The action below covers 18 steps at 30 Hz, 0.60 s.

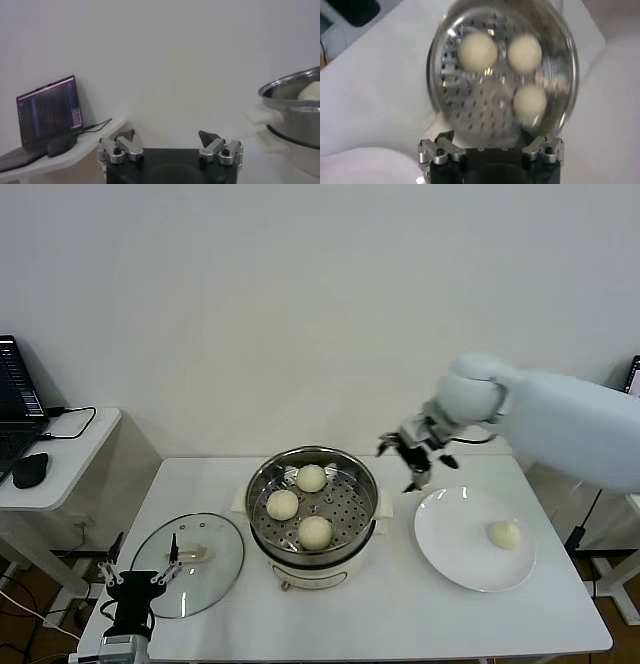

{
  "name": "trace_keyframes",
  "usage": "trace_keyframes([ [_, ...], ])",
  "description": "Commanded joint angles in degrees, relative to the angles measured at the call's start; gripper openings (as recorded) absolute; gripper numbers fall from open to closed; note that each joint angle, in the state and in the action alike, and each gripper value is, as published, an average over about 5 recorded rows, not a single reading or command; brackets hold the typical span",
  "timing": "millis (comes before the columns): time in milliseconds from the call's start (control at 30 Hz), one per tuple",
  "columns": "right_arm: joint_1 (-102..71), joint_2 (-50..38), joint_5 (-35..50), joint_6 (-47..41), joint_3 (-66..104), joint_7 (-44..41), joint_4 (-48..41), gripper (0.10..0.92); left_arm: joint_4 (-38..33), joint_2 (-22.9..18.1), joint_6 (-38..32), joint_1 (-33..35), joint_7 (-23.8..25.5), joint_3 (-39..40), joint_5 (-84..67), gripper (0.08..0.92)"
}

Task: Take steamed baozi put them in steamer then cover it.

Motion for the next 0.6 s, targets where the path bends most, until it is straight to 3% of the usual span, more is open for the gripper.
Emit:
trace_keyframes([
  [33,-9.36,-14.72,-3.81,-4.49,7.35,-1.4,-1.16,0.823,0.11,0.1,-0.03,0.02,0.04,0.1,-0.02,0.823],
  [333,-37.26,-18.25,-14.69,-0.63,31.35,-1.85,-6.0,0.823,0.2,0.2,0.05,0.12,0.16,0.14,0.16,0.823],
  [600,-46.9,-15.8,-21.43,1.14,41.13,-1.09,-12.53,0.823,0.64,0.17,0.02,0.24,0.15,0.06,0.26,0.823],
])
